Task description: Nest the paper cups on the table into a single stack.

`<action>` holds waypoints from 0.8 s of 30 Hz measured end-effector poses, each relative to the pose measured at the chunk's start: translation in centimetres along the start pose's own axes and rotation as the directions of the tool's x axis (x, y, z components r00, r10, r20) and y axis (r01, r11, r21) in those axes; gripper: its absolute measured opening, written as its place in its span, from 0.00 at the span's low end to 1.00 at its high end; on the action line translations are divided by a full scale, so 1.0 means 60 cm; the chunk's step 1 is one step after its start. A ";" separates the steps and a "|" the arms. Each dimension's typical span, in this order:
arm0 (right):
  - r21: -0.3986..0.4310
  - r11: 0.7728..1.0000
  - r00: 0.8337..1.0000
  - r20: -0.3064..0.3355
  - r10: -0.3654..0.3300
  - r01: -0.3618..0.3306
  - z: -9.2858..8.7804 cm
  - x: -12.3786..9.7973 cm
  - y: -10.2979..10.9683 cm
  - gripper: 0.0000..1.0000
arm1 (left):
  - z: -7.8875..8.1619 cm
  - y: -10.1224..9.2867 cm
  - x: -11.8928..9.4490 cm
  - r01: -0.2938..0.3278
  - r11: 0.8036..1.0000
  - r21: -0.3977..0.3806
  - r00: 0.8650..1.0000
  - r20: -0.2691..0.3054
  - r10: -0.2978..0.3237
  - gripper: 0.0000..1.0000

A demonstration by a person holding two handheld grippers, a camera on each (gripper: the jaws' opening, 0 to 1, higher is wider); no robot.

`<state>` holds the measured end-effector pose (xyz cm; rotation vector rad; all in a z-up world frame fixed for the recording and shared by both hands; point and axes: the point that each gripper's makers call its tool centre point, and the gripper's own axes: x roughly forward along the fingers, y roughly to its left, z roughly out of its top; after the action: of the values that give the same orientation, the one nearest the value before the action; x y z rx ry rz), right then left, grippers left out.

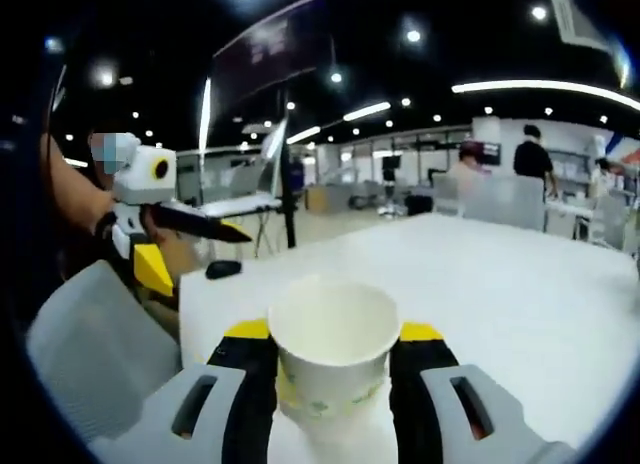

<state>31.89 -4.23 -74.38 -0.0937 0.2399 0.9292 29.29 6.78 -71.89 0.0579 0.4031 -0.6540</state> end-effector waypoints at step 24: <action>-0.037 0.999 1.000 0.003 -0.005 0.005 0.043 -0.048 -0.029 0.86 | 0.004 -0.016 0.019 0.041 0.999 0.018 0.999 0.012 -0.041 0.98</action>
<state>32.07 -7.07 -71.23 -0.1272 0.2191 0.9294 29.64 5.29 -72.04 0.0628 0.3872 -0.6982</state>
